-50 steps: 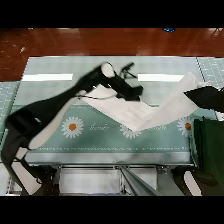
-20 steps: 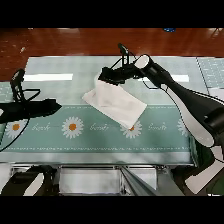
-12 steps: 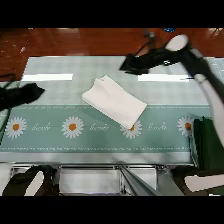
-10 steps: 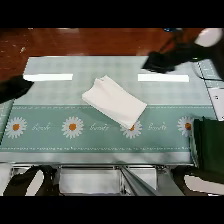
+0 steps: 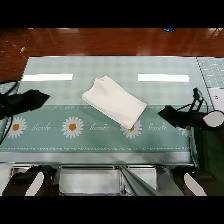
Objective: Fold the shirts.
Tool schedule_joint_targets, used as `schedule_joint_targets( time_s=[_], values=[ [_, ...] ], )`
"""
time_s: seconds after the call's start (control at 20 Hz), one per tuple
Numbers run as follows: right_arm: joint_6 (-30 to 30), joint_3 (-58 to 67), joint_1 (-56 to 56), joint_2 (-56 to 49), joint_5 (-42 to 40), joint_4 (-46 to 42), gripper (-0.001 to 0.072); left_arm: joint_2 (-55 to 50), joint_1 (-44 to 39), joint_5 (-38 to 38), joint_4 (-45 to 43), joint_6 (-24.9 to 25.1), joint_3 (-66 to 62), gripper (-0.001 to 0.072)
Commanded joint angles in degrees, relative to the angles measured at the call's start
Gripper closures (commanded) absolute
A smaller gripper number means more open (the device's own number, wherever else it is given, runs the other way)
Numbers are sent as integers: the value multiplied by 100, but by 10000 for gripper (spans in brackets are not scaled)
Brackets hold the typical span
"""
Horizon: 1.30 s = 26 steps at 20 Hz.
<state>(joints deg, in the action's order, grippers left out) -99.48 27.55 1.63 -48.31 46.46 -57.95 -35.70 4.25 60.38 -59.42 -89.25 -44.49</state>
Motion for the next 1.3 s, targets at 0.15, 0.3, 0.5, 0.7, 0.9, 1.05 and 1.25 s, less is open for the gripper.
schedule_joint_targets(
  time_s=[0.15, 0.3, 0.5, 0.7, 0.9, 1.05, 1.25],
  values=[
    [1172, -654, -769, -988, -966, 2382, 299, -63, -459, -186, 66, -214, 522, 694],
    [1792, -372, -994, -1613, -984, 3141, 299, -76, -457, -188, 63, -212, 549, 695],
    [1818, 424, -1390, -2653, -901, 3217, 299, -98, -457, -188, 72, -214, 549, 695],
    [1812, 1458, -1904, -3716, -623, 3147, 316, -146, -459, -190, 166, -216, 549, 694],
    [1394, 2253, -1873, -3829, -205, 1991, 536, -146, -457, -188, 166, -306, 549, 694],
    [1591, 2588, -1851, -3818, -269, 1989, 686, -146, -459, -188, 166, -332, 549, 695],
    [1711, 3084, -1851, -3818, -168, 1982, 687, -146, -463, -188, 166, -409, 549, 694]
  ],
)
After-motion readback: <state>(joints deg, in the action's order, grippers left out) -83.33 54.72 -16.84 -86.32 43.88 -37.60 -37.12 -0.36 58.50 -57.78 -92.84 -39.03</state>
